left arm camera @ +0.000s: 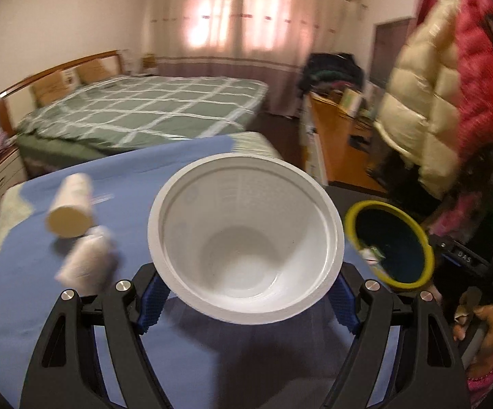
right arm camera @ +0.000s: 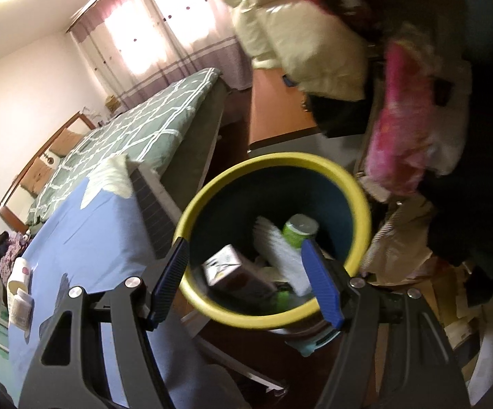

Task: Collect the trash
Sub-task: 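Carry the white bowl over the bin and drop it with the left gripper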

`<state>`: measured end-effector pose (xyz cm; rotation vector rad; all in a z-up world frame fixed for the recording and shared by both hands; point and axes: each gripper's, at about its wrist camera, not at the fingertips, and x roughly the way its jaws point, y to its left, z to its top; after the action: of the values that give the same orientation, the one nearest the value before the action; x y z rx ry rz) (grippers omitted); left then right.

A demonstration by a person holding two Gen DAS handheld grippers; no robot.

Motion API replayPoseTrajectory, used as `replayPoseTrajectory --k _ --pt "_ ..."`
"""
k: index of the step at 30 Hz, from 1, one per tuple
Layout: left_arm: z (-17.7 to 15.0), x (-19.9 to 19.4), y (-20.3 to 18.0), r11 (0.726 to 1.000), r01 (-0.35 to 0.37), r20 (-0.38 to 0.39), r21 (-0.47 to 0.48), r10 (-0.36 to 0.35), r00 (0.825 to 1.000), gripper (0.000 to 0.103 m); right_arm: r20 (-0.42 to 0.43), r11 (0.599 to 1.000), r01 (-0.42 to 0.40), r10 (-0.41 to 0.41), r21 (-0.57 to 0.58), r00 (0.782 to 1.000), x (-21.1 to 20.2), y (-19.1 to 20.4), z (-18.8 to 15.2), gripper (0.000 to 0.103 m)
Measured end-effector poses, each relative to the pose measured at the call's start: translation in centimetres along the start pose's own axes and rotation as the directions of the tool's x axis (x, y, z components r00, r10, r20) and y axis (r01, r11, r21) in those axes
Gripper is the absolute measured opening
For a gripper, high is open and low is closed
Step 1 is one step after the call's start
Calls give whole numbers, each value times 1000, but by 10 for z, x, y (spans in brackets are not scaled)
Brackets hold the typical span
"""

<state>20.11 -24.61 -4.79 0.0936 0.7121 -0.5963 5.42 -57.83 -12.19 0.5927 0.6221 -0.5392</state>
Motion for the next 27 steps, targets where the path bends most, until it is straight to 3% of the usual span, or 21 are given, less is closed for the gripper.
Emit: replayPoseTrajectory --k 7,17,19,20,21,27 --pt "15 54 -108 982 146 -87 119 -136 987 78 34 999 32 -33 40 999 -13 -36 7 65" --pt "8 130 -206 939 255 -217 231 -205 954 78 60 993 77 -83 89 995 -21 -71 13 65" --pt "11 141 -217 935 262 -229 241 -208 951 81 58 992 80 -86 98 995 -20 -75 14 65" --pt "12 144 -221 936 252 -227 247 -197 954 92 56 992 80 -86 102 995 -19 -77 14 65" --pt "14 145 -221 938 241 -217 248 -189 958 95 53 992 78 -84 104 995 -19 -77 14 65" --pt "24 112 -190 949 254 -158 188 -226 961 96 45 994 63 -67 84 997 -15 -67 12 65"
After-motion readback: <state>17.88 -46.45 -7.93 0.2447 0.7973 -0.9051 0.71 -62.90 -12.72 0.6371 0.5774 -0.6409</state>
